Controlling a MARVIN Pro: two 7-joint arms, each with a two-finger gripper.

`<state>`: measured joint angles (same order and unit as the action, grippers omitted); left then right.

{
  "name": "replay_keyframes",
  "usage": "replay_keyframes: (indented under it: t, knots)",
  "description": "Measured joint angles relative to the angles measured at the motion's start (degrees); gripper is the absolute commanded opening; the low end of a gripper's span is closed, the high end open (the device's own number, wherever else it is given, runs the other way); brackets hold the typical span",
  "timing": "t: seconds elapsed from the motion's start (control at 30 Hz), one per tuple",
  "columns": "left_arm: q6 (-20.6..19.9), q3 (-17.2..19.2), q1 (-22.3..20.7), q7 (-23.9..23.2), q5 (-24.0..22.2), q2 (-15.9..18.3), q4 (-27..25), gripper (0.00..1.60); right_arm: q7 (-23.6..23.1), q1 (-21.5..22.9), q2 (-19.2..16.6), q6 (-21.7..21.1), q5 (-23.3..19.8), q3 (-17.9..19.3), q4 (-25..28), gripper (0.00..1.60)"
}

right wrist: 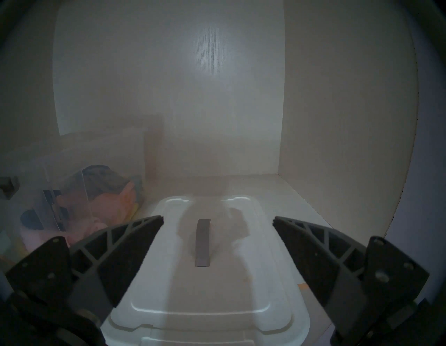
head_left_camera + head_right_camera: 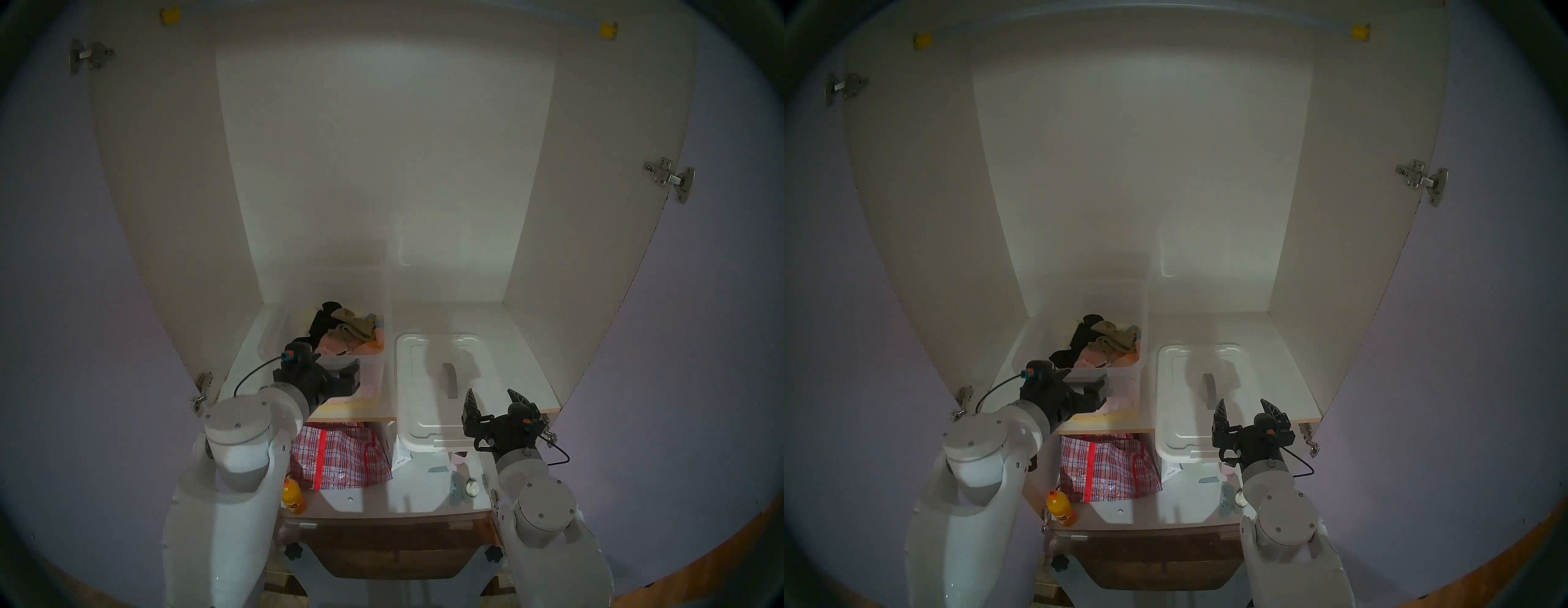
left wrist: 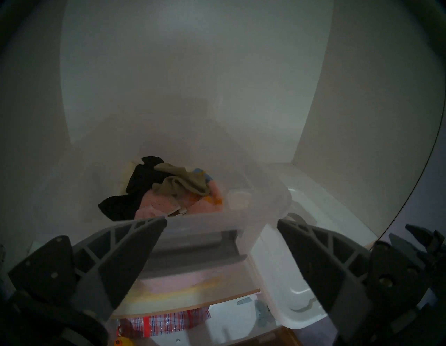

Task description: Take socks out of the storage bin, place them on top of the cabinet, and put the lid back on the bin

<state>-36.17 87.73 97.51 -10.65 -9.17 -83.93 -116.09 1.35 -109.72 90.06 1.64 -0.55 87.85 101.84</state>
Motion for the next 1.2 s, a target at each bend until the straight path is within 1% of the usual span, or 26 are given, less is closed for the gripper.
replay_keyframes:
  t: [0.13, 0.2, 0.33, 0.43, 0.53, 0.63, 0.73, 0.87, 0.9, 1.03, 1.2]
  knots:
    - [-8.02, 0.00, -4.42, -0.37, -0.31, 0.22, 0.43, 1.60, 0.02, 0.00, 0.00, 0.00, 0.00, 0.00, -0.02, 1.60]
    - [-11.51, 0.07, -6.69, -0.58, -0.56, 0.17, 1.84, 1.60, 0.03, 0.00, 0.00, 0.00, -0.01, 0.00, -0.04, 1.60]
    - [-16.70, 0.76, -10.61, -0.94, -1.26, -0.48, 4.48, 1.60, 0.05, 0.00, -0.01, 0.00, -0.02, -0.01, -0.09, 1.60]
    - [-19.60, 0.87, -13.47, -1.01, -1.66, -0.87, 6.20, 1.60, 0.06, 0.00, -0.01, 0.00, -0.02, -0.01, -0.15, 1.60]
    - [-19.85, 1.19, -16.41, -0.93, -1.89, -1.45, 7.87, 1.60, 0.08, 0.01, -0.01, 0.00, -0.03, -0.02, -0.22, 1.60]
    - [-19.69, 0.66, -19.63, -0.69, -1.78, -1.43, 10.86, 1.60, 0.09, 0.02, -0.02, 0.00, -0.03, -0.02, -0.25, 1.60]
    - [-19.56, -1.11, -22.74, -0.28, -1.34, -1.25, 16.50, 1.60, 0.10, 0.02, -0.02, 0.00, -0.03, -0.03, -0.26, 1.60]
    - [-19.54, -2.50, -26.47, 0.47, -0.21, -1.08, 23.99, 1.60, 0.11, 0.03, -0.03, 0.00, -0.04, -0.04, -0.27, 1.60]
    - [-19.53, -3.78, -28.39, 0.94, 0.52, -0.91, 27.51, 1.60, 0.12, 0.03, -0.03, 0.00, -0.04, -0.04, -0.26, 1.60]
    - [-19.52, -5.65, -32.31, 2.00, 2.10, -0.77, 34.47, 1.60, 0.13, 0.04, -0.04, 0.00, -0.05, -0.05, -0.26, 1.60]
    - [-19.51, -5.53, -36.64, 3.14, 3.36, -0.85, 38.41, 1.60, 0.14, 0.03, -0.04, 0.00, -0.05, -0.05, -0.26, 1.60]
